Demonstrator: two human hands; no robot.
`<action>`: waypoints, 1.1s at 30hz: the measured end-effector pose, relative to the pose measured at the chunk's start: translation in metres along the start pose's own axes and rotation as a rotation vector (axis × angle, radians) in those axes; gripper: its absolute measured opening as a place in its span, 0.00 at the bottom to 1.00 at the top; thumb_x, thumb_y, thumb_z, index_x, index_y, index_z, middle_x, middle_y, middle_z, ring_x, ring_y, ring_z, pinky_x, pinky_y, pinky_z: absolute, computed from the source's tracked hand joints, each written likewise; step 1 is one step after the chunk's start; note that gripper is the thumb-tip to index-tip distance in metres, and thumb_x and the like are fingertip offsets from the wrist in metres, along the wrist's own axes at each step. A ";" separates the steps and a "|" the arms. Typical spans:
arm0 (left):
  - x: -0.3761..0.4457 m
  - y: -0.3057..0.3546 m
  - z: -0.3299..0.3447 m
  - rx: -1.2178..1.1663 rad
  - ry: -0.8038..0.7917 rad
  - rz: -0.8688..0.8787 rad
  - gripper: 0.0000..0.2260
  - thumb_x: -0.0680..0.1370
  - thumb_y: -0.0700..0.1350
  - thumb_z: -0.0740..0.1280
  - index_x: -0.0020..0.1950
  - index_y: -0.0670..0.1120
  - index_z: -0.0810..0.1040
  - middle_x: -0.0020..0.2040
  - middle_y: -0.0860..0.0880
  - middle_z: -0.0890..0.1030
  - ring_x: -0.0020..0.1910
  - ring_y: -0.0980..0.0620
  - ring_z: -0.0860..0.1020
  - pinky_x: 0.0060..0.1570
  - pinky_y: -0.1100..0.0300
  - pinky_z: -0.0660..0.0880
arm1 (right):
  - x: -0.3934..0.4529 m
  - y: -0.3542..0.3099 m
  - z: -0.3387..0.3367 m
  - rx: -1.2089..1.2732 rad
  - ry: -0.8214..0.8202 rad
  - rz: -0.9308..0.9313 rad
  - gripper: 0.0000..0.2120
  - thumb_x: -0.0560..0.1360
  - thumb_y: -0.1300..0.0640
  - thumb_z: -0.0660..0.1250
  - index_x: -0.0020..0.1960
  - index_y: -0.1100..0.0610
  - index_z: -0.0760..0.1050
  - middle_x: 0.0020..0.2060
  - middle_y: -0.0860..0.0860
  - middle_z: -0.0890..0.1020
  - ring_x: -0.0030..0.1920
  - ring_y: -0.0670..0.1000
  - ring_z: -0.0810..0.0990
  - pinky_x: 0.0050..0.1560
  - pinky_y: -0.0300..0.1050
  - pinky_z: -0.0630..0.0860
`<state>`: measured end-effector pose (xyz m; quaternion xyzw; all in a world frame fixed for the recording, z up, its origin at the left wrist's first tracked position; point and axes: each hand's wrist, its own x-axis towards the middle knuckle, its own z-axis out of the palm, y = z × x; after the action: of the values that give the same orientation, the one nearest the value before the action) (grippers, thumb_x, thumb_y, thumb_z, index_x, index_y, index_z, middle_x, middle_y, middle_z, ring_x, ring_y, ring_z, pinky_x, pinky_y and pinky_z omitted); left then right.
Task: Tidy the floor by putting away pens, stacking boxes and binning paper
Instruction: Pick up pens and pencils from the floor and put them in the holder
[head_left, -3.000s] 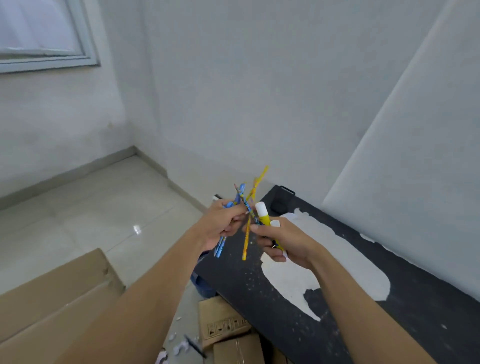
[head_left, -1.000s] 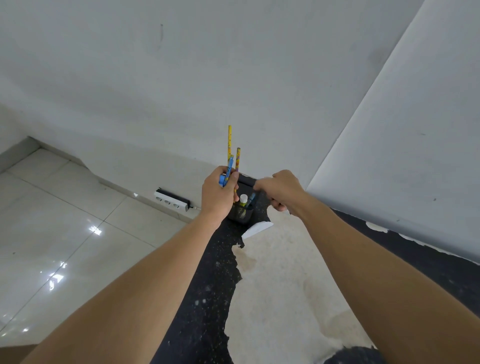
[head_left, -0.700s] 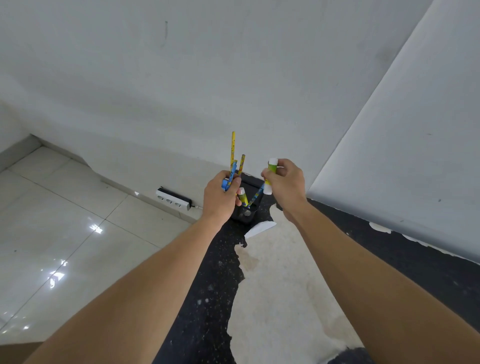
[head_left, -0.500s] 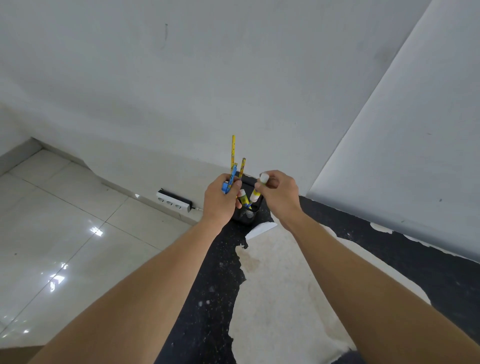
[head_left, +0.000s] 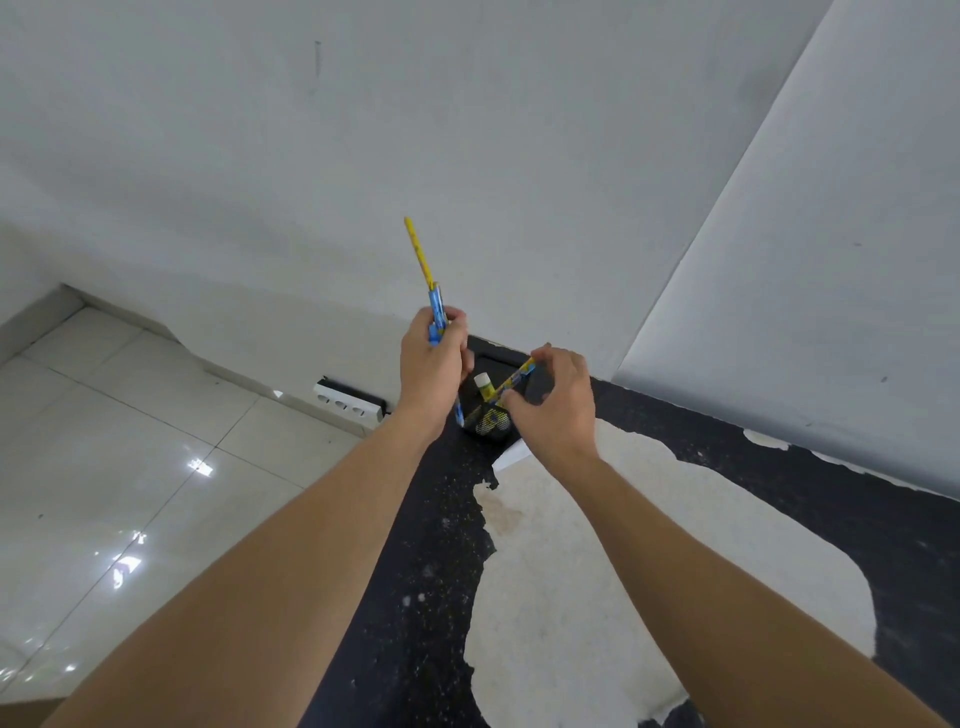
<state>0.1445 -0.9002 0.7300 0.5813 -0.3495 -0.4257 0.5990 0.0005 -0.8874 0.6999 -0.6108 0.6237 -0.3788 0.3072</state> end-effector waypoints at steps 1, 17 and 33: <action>0.001 0.004 0.002 -0.029 0.004 0.011 0.02 0.82 0.41 0.63 0.49 0.46 0.73 0.34 0.50 0.70 0.27 0.52 0.70 0.26 0.63 0.67 | -0.001 0.003 0.002 -0.032 -0.017 0.004 0.33 0.68 0.57 0.79 0.69 0.52 0.69 0.65 0.47 0.71 0.65 0.47 0.71 0.64 0.44 0.74; 0.012 -0.029 0.022 0.111 -0.170 0.023 0.05 0.82 0.46 0.65 0.54 0.46 0.78 0.42 0.48 0.82 0.45 0.53 0.83 0.50 0.58 0.79 | 0.018 0.017 0.016 -0.013 -0.289 0.143 0.39 0.64 0.48 0.84 0.69 0.51 0.69 0.58 0.47 0.79 0.59 0.51 0.78 0.56 0.47 0.76; 0.010 -0.032 0.031 0.244 -0.144 0.047 0.06 0.76 0.48 0.73 0.52 0.50 0.80 0.46 0.49 0.84 0.47 0.55 0.84 0.50 0.60 0.81 | 0.023 0.020 0.017 0.011 -0.301 0.166 0.38 0.61 0.50 0.85 0.65 0.50 0.69 0.55 0.45 0.80 0.57 0.49 0.80 0.59 0.51 0.80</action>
<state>0.1171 -0.9204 0.7000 0.6095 -0.4543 -0.4064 0.5069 0.0022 -0.9126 0.6759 -0.6055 0.6168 -0.2598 0.4306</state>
